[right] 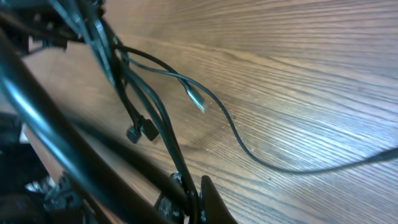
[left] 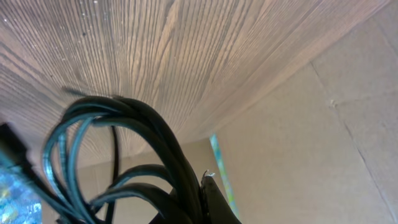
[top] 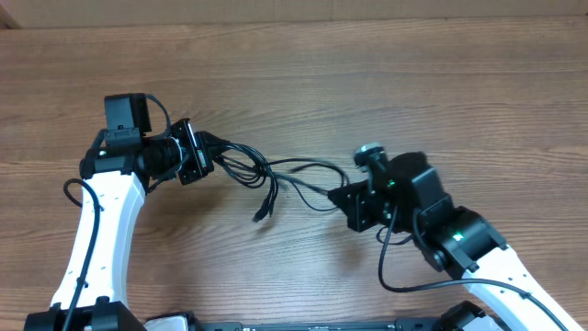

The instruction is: Untangle cables

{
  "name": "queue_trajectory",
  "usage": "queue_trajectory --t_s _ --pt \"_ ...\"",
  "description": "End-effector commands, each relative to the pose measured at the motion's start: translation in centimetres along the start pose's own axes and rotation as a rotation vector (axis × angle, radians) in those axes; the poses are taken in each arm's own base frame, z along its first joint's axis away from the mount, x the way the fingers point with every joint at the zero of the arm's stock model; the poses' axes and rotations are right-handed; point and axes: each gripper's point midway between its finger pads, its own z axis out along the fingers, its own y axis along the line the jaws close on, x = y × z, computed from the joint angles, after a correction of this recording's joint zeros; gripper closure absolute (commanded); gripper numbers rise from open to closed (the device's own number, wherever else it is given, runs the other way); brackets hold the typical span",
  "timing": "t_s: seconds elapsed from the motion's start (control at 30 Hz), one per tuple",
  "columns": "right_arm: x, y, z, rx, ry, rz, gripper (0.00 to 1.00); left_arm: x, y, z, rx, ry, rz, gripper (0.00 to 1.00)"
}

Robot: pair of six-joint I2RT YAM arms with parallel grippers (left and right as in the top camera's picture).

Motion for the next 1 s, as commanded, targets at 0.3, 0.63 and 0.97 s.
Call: queue_trajectory --t_s 0.3,0.63,0.97 --pt "-1.6 -6.6 -1.8 0.248 -0.125 0.376 0.53 -3.2 -2.9 -2.3 0.127 -0.142 0.015 0.96" --pt "-3.2 3.3 3.3 -0.113 -0.118 -0.339 0.20 0.3 -1.2 -0.7 0.049 -0.016 0.059 0.96" --pt "1.7 5.2 13.2 -0.108 -0.011 -0.437 0.52 3.0 0.8 1.3 -0.023 0.027 0.072 0.96"
